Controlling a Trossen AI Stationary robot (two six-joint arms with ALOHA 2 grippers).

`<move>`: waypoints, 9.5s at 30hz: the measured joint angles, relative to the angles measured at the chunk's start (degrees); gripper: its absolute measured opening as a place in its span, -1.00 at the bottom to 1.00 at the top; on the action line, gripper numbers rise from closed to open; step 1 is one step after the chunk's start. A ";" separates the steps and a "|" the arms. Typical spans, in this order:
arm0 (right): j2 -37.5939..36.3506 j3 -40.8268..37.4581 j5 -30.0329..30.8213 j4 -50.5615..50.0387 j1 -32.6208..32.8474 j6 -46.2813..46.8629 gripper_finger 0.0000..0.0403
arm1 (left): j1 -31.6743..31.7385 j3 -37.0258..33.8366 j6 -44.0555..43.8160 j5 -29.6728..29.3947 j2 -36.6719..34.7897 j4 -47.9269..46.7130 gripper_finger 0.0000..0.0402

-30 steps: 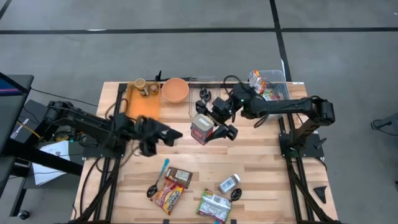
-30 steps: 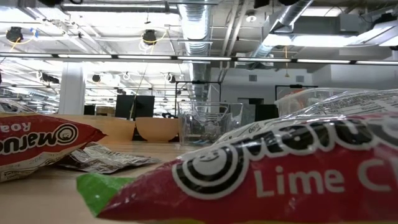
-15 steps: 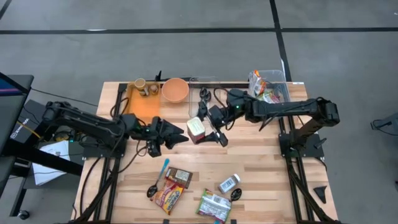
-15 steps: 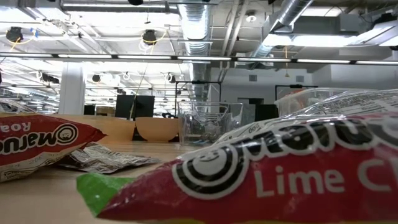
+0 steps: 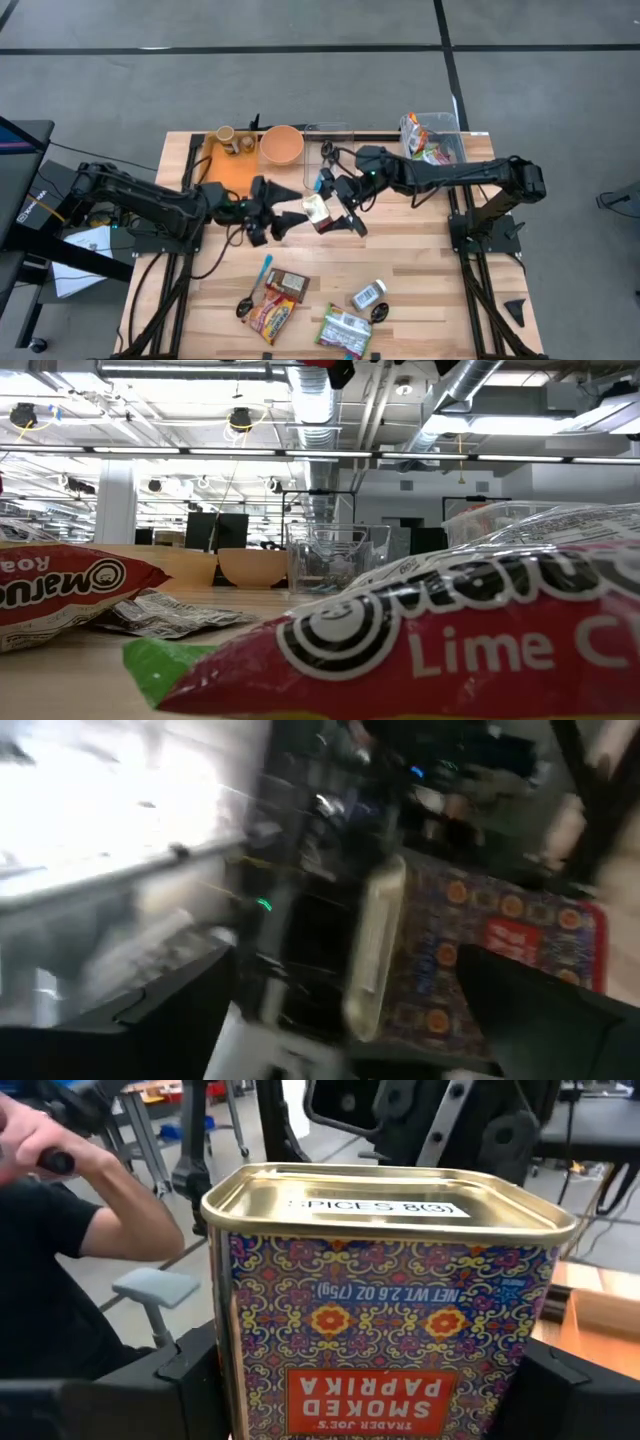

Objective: Pick & Place Food Item
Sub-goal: Put the red seasoning can into the orange bin, then put the white seasoning bottle into the orange bin

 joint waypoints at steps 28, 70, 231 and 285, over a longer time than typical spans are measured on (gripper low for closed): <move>0.00 0.00 -0.24 -6.98 2.98 -4.15 0.50 | 7.94 22.85 -27.55 21.39 9.91 -41.19 0.99; -0.04 0.02 -1.64 -12.12 -1.05 -1.84 0.89 | 5.52 24.35 -30.49 6.54 -0.14 -50.84 -0.12; -19.70 -26.14 28.70 -24.04 14.76 23.09 0.90 | 8.22 32.18 -63.42 9.24 1.88 -92.85 0.26; -16.71 -45.33 40.22 6.26 35.65 23.19 0.90 | 4.87 27.88 -63.44 5.20 1.92 -78.80 0.26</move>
